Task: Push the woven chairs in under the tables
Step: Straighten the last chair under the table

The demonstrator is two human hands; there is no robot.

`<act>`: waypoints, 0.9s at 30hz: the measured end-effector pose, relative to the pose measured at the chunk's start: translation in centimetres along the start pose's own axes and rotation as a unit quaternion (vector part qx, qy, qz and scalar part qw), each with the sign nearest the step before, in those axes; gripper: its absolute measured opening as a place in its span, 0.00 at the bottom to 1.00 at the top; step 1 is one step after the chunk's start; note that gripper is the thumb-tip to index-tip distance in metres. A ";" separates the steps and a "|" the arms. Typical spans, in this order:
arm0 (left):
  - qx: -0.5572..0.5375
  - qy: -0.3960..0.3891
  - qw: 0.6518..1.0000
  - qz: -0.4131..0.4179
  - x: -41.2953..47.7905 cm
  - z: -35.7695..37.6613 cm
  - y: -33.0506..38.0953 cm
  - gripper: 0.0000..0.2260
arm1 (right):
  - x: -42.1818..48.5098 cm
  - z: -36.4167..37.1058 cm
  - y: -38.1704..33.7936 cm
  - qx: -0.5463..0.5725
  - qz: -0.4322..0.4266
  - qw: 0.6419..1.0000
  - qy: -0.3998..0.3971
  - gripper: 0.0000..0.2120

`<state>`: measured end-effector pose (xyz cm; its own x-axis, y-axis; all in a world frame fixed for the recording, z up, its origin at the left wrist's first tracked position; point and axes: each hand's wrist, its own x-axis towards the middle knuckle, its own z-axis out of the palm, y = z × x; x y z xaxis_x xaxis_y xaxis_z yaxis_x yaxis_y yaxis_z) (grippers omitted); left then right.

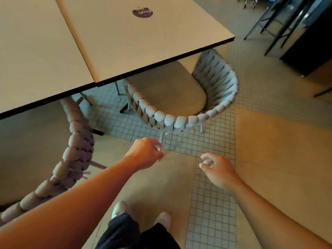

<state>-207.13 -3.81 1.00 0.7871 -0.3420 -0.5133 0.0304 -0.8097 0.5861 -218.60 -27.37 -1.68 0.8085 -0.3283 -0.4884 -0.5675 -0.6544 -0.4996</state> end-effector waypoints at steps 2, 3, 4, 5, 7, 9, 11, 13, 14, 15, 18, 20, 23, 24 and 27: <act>-0.013 0.010 1.000 0.013 1.4 0.4 2.1 0.11 | 1.1 -1.4 1.1 -0.004 -0.001 1.000 0.004 0.13; -0.017 0.013 1.000 0.019 2.4 0.7 3.4 0.11 | 1.9 -2.2 1.5 -0.002 0.002 1.000 0.003 0.13; -0.019 0.019 0.999 0.022 3.0 0.7 4.1 0.10 | 2.3 -2.7 1.7 -0.001 -0.001 1.000 0.006 0.12; -0.021 0.024 0.999 0.027 4.3 0.9 5.3 0.10 | 3.5 -3.6 2.0 0.000 0.000 1.000 0.009 0.12; -0.028 0.033 0.999 0.025 6.2 1.1 6.6 0.09 | 5.3 -4.9 2.0 -0.003 -0.005 1.000 0.014 0.12; -0.036 0.038 0.998 0.022 8.7 1.2 8.0 0.10 | 7.8 -6.5 1.9 -0.011 -0.012 1.000 0.015 0.12; -0.034 0.042 0.998 0.026 11.7 1.3 9.2 0.13 | 10.9 -8.2 1.7 -0.024 -0.024 0.999 0.023 0.13; -0.032 0.049 0.998 0.015 14.2 1.5 9.8 0.19 | 13.6 -9.6 1.0 -0.047 -0.045 0.997 0.038 0.13; -0.035 0.053 0.998 -0.002 15.7 1.5 10.1 0.23 | 15.2 -10.3 0.7 -0.057 -0.053 0.996 0.042 0.13; -0.033 0.053 0.998 -0.019 16.7 1.6 10.2 0.27 | 16.3 -10.9 0.2 -0.065 -0.058 0.995 0.044 0.12; -0.009 0.016 0.998 -0.064 19.8 1.9 10.8 0.31 | 20.1 -12.4 -1.1 -0.089 -0.075 0.992 0.041 0.12; 0.002 -0.016 0.996 -0.084 21.1 2.1 11.1 0.30 | 22.3 -13.0 -1.6 -0.105 -0.080 0.991 0.033 0.14; 0.006 -0.054 0.994 -0.099 22.7 2.8 11.6 0.27 | 25.0 -13.6 -1.6 -0.148 -0.091 0.985 0.004 0.15; 0.009 -0.066 0.992 -0.105 23.0 3.1 11.9 0.26 | 25.7 -13.9 -1.4 -0.163 -0.095 0.982 -0.007 0.16; 0.009 -0.089 0.987 -0.133 23.9 3.9 12.7 0.23 | 27.8 -14.4 -0.7 -0.189 -0.104 0.975 -0.044 0.22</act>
<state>-190.32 -24.10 -6.30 0.6320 -0.1925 -0.7506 0.2099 -0.8899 0.4049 -193.49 -45.87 -4.56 0.8738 -0.1129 -0.4731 -0.2816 -0.9105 -0.3028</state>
